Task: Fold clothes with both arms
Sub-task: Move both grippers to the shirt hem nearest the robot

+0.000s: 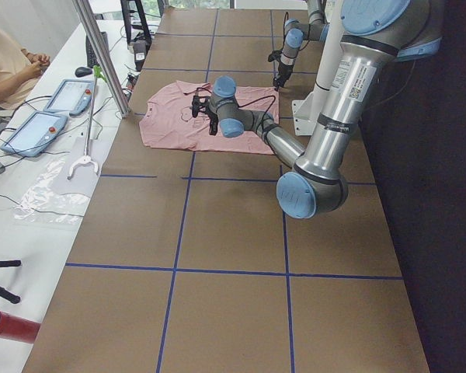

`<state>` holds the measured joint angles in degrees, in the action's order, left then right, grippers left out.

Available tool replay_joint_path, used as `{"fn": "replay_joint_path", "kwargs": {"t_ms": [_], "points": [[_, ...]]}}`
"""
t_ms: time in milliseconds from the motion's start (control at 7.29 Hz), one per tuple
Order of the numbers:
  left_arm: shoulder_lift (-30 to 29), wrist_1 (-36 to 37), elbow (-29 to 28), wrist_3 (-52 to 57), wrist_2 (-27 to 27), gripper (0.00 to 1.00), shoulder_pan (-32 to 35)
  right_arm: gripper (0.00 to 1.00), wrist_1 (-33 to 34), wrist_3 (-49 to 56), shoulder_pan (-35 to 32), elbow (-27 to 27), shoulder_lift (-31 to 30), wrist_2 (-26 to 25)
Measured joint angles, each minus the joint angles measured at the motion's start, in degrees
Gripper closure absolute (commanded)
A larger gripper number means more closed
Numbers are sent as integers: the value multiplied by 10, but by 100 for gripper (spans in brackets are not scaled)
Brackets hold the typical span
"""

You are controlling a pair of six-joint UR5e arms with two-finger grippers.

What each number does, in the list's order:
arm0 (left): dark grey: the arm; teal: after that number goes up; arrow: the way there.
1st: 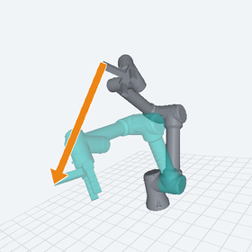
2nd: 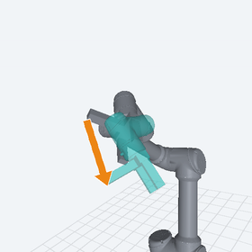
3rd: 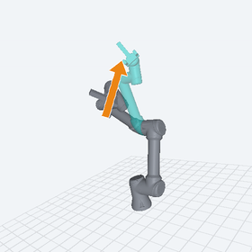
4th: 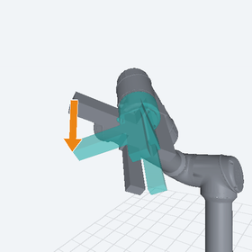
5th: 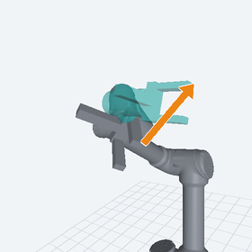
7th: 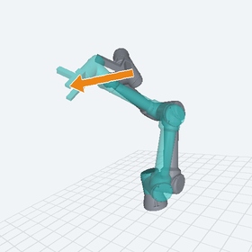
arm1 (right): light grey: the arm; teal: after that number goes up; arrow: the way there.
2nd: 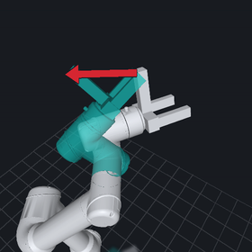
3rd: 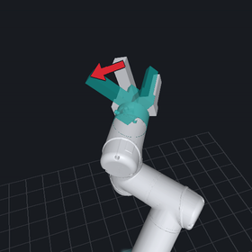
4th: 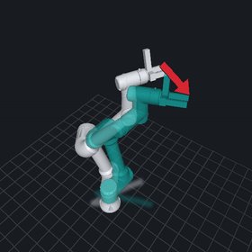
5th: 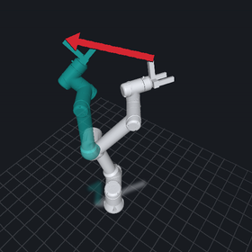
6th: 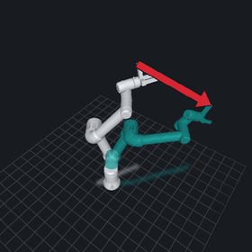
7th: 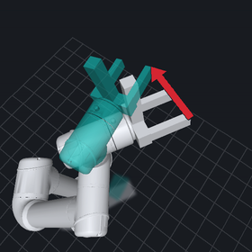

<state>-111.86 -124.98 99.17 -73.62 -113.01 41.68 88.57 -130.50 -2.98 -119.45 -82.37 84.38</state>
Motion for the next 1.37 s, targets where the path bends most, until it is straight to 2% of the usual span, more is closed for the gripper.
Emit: {"fn": "replay_joint_path", "kwargs": {"t_ms": [548,823,960,1234,1371], "points": [[-1,-1,0,-12,18,24,-11,100,0,1,1,-13,-2,1],[0,6,12,-60,36,24,-41,100,0,2,-1,-18,0,1],[7,37,44,-109,52,24,-75,100,0,2,-1,-20,1,1],[42,179,154,-190,128,25,-185,100,0,2,-2,-24,2,1],[64,223,184,-226,159,25,-239,100,1,2,-3,-27,2,1]]}}
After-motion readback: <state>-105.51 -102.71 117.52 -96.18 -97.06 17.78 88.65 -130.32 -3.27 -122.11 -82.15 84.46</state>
